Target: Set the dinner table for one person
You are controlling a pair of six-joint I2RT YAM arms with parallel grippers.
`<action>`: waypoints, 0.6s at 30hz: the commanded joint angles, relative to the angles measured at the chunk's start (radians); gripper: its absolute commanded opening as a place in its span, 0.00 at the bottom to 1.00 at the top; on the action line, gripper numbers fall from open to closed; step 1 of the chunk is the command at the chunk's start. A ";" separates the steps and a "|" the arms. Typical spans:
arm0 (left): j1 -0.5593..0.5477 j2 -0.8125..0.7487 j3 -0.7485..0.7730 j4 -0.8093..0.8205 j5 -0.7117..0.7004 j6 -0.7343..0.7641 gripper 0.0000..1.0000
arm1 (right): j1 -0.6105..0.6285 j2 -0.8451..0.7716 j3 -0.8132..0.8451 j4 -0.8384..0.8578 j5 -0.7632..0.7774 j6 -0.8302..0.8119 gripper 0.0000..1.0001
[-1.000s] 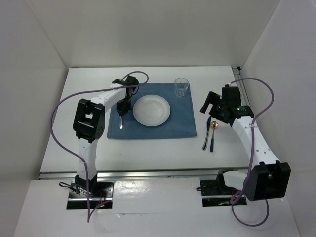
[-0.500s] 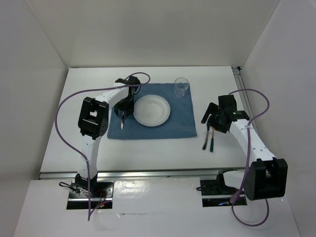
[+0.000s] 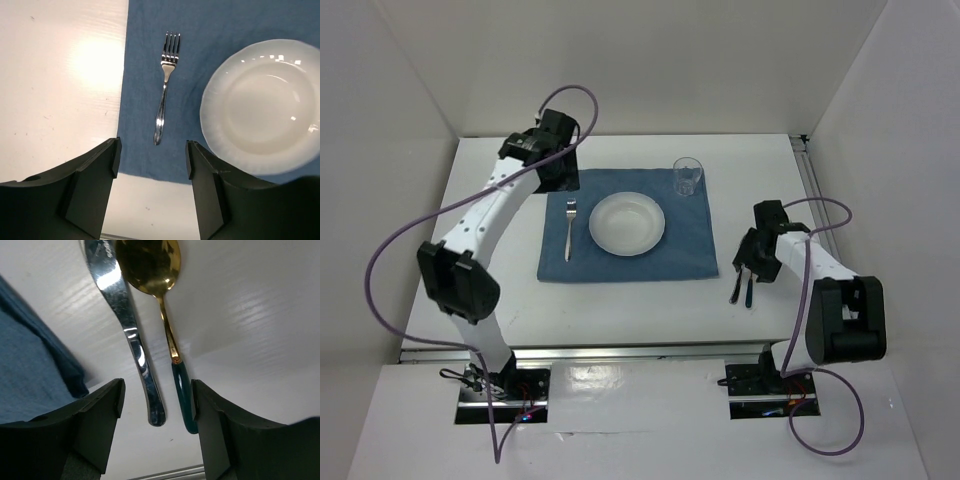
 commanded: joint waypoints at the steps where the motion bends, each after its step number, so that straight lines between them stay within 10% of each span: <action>1: -0.004 -0.106 -0.047 -0.010 0.038 -0.019 0.71 | -0.007 0.030 -0.017 -0.019 -0.005 0.048 0.66; 8: -0.004 -0.169 -0.058 -0.022 0.038 -0.010 0.71 | -0.007 0.062 -0.007 -0.079 0.039 0.179 0.70; 18: -0.004 -0.169 -0.078 -0.023 0.028 0.008 0.71 | -0.079 0.050 -0.096 -0.047 -0.013 0.280 0.42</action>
